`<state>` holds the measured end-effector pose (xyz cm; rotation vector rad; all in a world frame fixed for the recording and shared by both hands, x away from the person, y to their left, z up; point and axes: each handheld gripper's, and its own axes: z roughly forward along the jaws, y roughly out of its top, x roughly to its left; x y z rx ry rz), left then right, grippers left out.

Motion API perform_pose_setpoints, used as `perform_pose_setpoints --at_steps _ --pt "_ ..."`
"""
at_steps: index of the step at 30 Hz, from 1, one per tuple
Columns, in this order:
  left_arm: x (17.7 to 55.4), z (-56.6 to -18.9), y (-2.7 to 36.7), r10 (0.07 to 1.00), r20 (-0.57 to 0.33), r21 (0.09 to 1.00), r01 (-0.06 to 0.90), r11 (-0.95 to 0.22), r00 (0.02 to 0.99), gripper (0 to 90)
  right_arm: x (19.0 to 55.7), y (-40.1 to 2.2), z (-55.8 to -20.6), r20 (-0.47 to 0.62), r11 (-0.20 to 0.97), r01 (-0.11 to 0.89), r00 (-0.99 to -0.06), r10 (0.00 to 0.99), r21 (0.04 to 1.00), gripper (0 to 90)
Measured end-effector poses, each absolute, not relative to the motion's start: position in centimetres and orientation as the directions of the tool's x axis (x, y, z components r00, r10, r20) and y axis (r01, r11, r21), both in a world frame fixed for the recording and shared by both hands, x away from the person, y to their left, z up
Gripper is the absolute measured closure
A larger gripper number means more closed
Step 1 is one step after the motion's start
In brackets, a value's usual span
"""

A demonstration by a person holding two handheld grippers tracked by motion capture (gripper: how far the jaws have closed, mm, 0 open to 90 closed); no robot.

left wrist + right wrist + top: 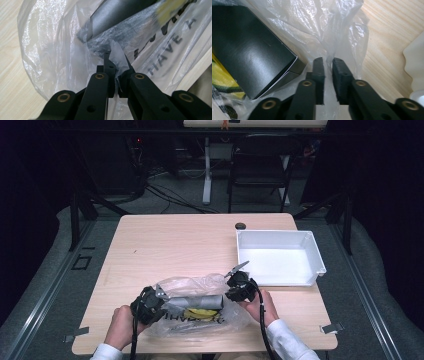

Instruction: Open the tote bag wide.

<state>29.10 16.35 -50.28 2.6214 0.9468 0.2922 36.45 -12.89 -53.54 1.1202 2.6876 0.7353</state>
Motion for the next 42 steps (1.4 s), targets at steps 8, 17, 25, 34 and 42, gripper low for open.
perform_pose_setpoints --at_steps 8,17,25,34,42 --pt "28.8 -50.9 16.8 0.636 0.058 0.330 0.587 -0.739 0.769 89.9 36.5 -13.0 -53.8 0.051 0.599 0.638 -0.703 0.709 0.484 88.7" --pt "28.8 -50.1 17.5 0.692 0.053 0.436 0.607 -0.664 0.720 56.0 36.4 -13.1 -53.8 0.055 0.594 0.640 -0.702 0.711 0.488 88.0" --pt "28.3 -49.7 15.3 0.643 0.106 0.498 0.519 -0.695 0.759 31.5 36.4 -12.9 -53.9 0.054 0.597 0.641 -0.702 0.710 0.482 87.6" --pt "29.1 -50.9 13.9 0.565 0.159 0.451 0.449 -0.771 0.810 58.4 36.5 -13.0 -53.9 0.052 0.600 0.647 -0.699 0.713 0.470 87.6" --pt "28.6 -50.7 14.2 0.520 0.155 0.463 0.403 -0.789 0.840 90.0 36.5 -12.9 -54.1 0.052 0.595 0.648 -0.696 0.717 0.475 88.3"
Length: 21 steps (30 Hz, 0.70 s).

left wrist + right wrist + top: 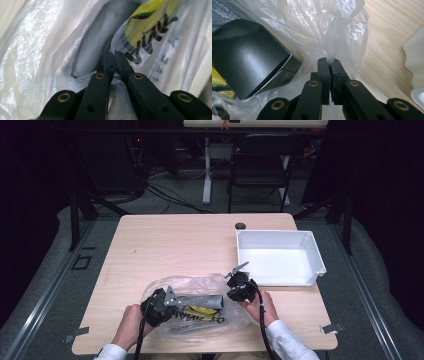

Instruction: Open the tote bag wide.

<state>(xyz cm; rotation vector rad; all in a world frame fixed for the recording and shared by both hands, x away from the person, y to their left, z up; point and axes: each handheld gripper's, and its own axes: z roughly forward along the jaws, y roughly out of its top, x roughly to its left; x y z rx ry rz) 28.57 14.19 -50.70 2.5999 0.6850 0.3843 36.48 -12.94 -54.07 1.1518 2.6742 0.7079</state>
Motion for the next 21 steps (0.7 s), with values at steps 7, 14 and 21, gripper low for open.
perform_pose_setpoints --at_steps 7,14,21 --pt "27.5 -51.3 15.5 0.487 0.088 0.382 0.422 -0.822 0.869 90.0 36.5 -13.1 -54.3 0.057 0.577 0.660 -0.680 0.731 0.482 88.8" --pt "29.0 -53.2 16.3 0.570 0.029 0.286 0.540 -0.792 0.821 89.1 36.6 -12.8 -54.6 0.011 0.608 0.641 -0.693 0.721 0.468 89.1" --pt "30.2 -54.4 16.6 0.623 0.036 0.255 0.596 -0.762 0.781 84.5 36.6 -12.4 -54.8 -0.037 0.628 0.621 -0.697 0.716 0.469 89.0"
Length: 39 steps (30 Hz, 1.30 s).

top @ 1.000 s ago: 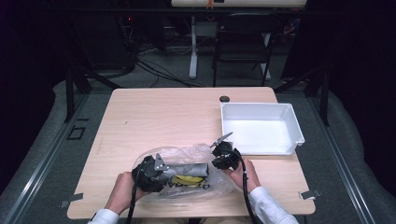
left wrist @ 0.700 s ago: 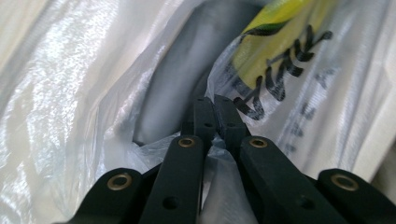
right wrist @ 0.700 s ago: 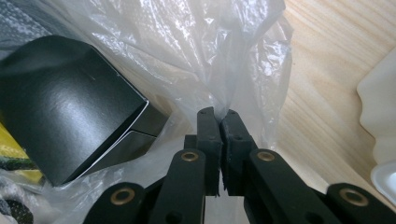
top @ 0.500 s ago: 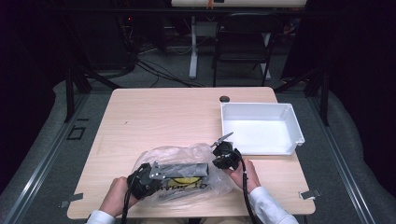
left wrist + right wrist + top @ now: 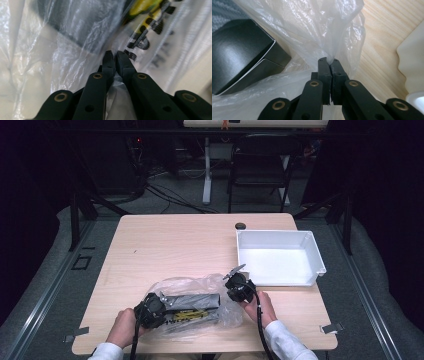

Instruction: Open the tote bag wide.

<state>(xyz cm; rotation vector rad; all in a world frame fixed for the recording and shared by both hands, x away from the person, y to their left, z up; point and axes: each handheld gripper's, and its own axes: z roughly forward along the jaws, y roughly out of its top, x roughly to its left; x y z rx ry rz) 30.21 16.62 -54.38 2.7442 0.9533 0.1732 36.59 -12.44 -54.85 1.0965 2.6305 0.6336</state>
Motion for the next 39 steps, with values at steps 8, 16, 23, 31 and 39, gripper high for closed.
perform_pose_setpoints --at_steps 8,16,23,31,39 --pt "29.6 -53.3 16.7 0.633 0.038 0.265 0.603 -0.753 0.773 56.5 36.4 -12.7 -54.3 -0.006 0.620 0.626 -0.701 0.713 0.473 73.3" --pt "28.8 -50.7 16.5 0.629 0.000 0.358 0.588 -0.726 0.777 37.6 35.3 -13.6 -51.1 0.067 0.570 0.605 -0.716 0.695 0.557 52.5" --pt "28.8 -47.7 17.3 0.664 -0.003 0.484 0.582 -0.653 0.747 36.9 33.0 -13.9 -48.6 0.122 0.573 0.563 -0.768 0.628 0.595 42.9" --pt "33.0 -48.3 18.3 0.759 0.120 0.480 0.632 -0.608 0.640 46.2 31.1 -12.0 -51.6 0.086 0.692 0.526 -0.822 0.563 0.495 49.0" --pt "37.2 -52.0 18.7 0.769 0.073 0.402 0.687 -0.605 0.635 77.8 31.4 -11.2 -53.7 0.033 0.738 0.501 -0.836 0.548 0.453 75.8"
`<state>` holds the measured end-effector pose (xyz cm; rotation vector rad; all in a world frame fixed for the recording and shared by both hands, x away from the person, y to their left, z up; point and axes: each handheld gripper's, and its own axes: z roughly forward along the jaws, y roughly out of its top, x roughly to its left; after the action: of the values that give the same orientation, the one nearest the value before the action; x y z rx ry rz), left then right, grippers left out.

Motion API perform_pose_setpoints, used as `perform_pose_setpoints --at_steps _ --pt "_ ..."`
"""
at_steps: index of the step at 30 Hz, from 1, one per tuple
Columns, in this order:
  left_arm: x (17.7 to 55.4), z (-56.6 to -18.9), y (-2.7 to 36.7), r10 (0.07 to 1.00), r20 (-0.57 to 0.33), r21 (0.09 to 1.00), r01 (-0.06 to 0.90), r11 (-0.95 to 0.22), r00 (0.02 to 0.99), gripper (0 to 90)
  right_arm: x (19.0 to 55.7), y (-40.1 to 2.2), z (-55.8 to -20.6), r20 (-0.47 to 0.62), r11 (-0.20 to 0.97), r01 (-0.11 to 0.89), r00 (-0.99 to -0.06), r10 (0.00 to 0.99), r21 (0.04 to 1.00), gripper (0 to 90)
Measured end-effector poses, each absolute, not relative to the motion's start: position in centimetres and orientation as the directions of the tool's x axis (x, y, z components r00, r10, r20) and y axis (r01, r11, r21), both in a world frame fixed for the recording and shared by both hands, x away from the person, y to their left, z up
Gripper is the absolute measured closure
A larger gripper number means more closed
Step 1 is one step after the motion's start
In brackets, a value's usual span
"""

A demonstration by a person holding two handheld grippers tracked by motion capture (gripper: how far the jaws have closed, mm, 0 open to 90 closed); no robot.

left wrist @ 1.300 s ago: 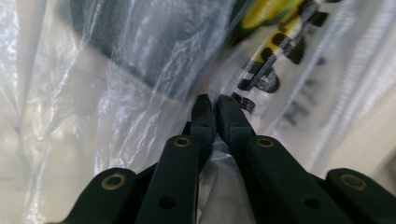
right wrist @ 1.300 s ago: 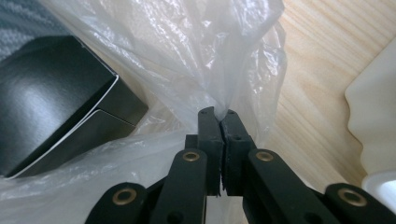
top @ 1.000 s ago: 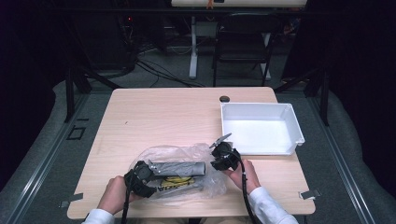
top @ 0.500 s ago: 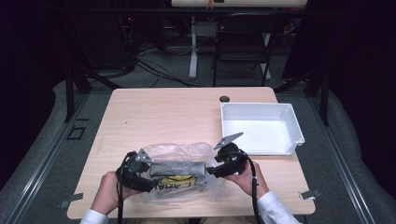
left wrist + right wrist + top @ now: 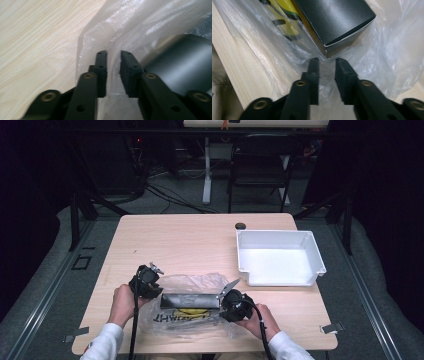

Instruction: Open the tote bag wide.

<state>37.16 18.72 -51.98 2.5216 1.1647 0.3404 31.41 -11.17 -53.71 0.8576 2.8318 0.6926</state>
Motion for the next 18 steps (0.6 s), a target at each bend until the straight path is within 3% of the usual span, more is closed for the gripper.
perform_pose_setpoints --at_steps 1,4,18 --pt "38.1 -52.6 19.0 0.786 0.047 0.396 0.710 -0.582 0.617 83.3 31.5 -11.1 -54.0 0.021 0.751 0.496 -0.840 0.542 0.436 82.2" --pt "39.2 -53.4 19.0 0.802 0.043 0.386 0.730 -0.564 0.596 88.7 31.5 -10.9 -54.7 0.011 0.759 0.496 -0.840 0.543 0.422 89.9" --pt "42.5 -54.0 18.5 0.842 0.120 0.373 0.762 -0.529 0.526 90.0 31.8 -12.3 -55.1 0.035 0.768 0.520 -0.835 0.549 0.374 90.0"
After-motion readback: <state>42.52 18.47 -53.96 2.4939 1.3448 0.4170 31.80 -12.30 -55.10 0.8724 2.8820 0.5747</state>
